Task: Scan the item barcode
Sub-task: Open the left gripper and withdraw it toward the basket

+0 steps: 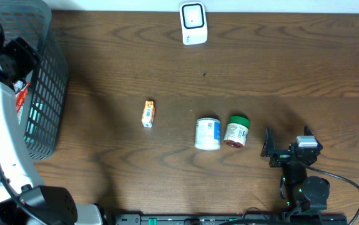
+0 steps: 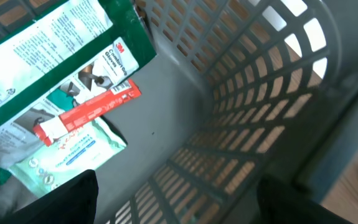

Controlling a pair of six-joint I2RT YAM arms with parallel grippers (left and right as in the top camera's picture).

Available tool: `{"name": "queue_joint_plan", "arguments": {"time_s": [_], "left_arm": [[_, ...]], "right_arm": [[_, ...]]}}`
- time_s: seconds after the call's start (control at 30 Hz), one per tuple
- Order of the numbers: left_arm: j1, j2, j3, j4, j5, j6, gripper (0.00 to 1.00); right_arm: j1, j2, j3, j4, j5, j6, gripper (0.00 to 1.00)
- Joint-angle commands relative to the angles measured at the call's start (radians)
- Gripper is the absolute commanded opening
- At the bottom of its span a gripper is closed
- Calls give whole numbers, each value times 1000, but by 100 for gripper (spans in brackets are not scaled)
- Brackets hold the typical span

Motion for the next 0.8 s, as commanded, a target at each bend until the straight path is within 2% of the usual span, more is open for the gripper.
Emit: {"name": "queue_joint_plan", "arguments": {"time_s": [0.0,0.37,0.6,0.77], "left_arm": [[2,29,15,3,-5,2,79],[2,31,14,-6,-5,10,79],[3,-55,15,56,-6,9,79],[14,-92,15,113,-114,9,79]], "right_arm": [[-6,-4,-4,-1,10,3,99],[-6,-4,-4,-1,10,3,99],[-6,-4,-4,-1,10,3,99],[-6,-4,-4,-1,10,3,99]]}}
